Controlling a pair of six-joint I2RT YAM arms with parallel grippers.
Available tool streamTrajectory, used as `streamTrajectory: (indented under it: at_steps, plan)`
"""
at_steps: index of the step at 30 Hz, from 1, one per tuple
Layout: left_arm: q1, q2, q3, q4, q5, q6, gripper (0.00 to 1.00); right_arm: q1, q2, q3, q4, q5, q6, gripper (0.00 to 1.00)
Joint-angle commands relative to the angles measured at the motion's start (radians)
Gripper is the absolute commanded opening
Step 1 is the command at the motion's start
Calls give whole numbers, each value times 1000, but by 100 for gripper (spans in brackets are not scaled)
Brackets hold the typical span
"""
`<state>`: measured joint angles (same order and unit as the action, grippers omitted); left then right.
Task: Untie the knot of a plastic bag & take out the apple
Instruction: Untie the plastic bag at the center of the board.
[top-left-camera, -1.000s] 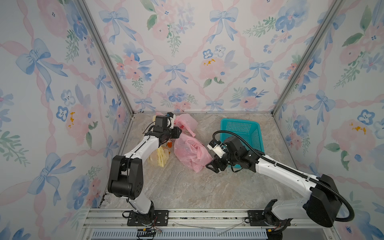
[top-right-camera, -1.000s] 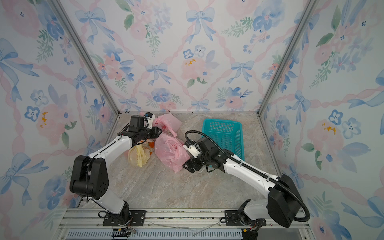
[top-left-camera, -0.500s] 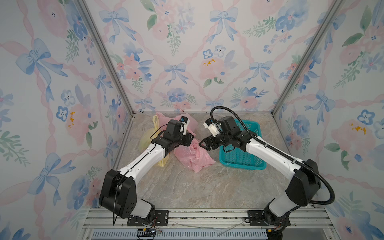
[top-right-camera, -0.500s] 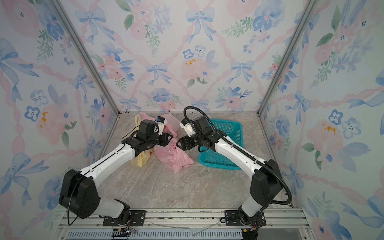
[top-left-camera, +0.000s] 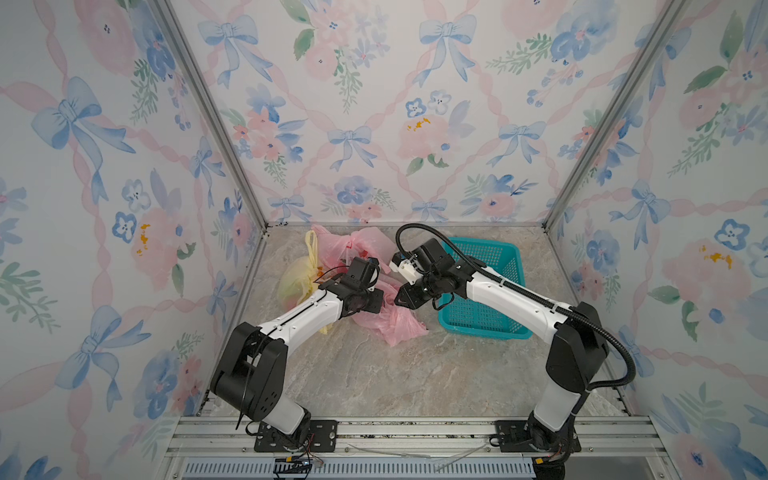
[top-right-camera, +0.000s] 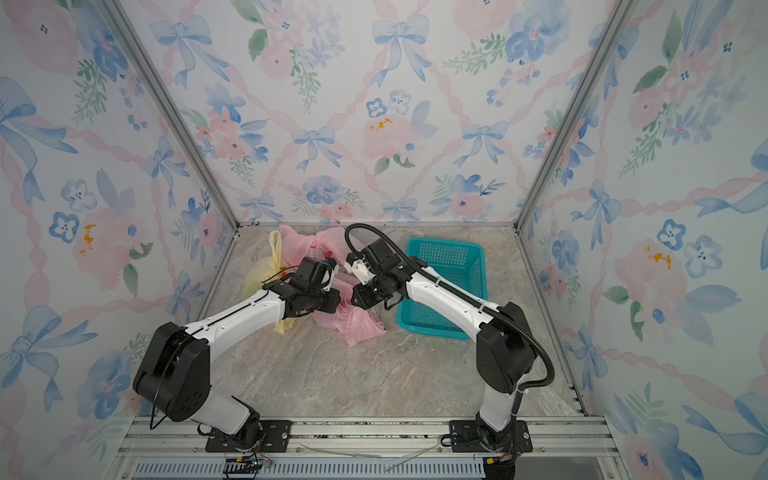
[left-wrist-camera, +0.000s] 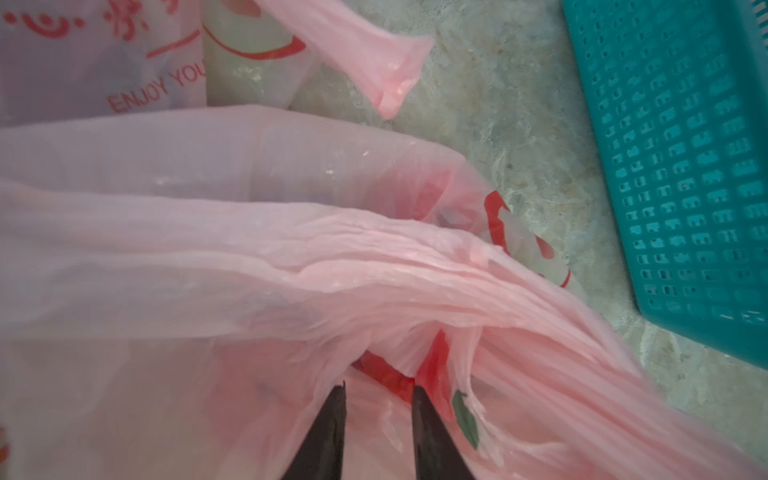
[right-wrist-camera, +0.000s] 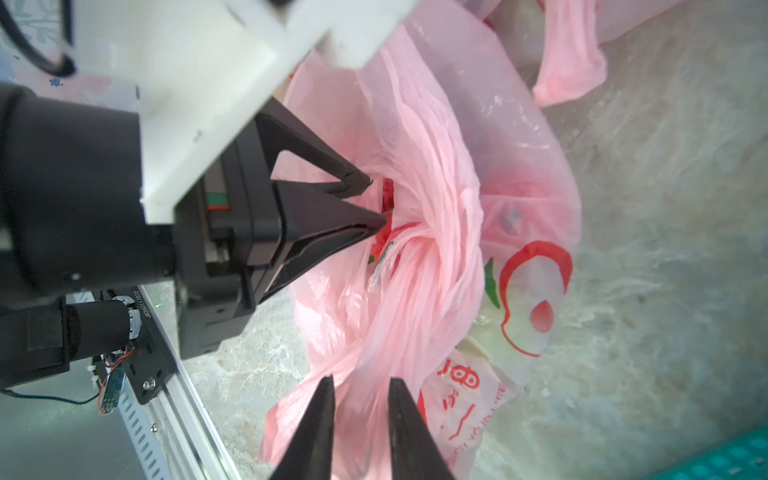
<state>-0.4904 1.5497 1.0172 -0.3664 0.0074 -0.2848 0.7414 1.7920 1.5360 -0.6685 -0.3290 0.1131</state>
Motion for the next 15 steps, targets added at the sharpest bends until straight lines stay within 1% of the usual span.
streamTrajectory:
  at_steps: [1,2,3,4,6,8,9,10,11,12,15]
  plan:
    - [11,28,-17,-21,-45,-10,28,5,2,-13,-74,13,-5,49]
    - [16,31,-19,-15,-45,-12,29,7,3,-18,-75,10,-4,52]
    - [19,31,-24,-6,-40,-14,32,9,4,-22,-75,9,-4,53]
    - [24,33,-29,3,-31,-16,33,11,5,-23,-78,8,-6,53]
    - [35,36,-45,22,-13,-22,34,20,12,-24,-92,6,-12,48]
    - [46,40,-63,44,3,-28,30,28,19,-25,-104,-6,-22,39]
    - [56,41,-75,57,15,-29,23,33,23,-28,-110,-15,-28,31]
    - [67,37,-88,76,26,-32,18,38,21,-34,-110,-25,-31,21]
    - [83,30,-103,102,42,-38,12,41,14,-46,-102,-29,-31,7]
    - [102,22,-113,128,63,-43,8,44,-1,-66,-89,-31,-33,0]
    - [153,4,-127,202,105,-58,3,47,-68,-146,-36,-35,-42,0]
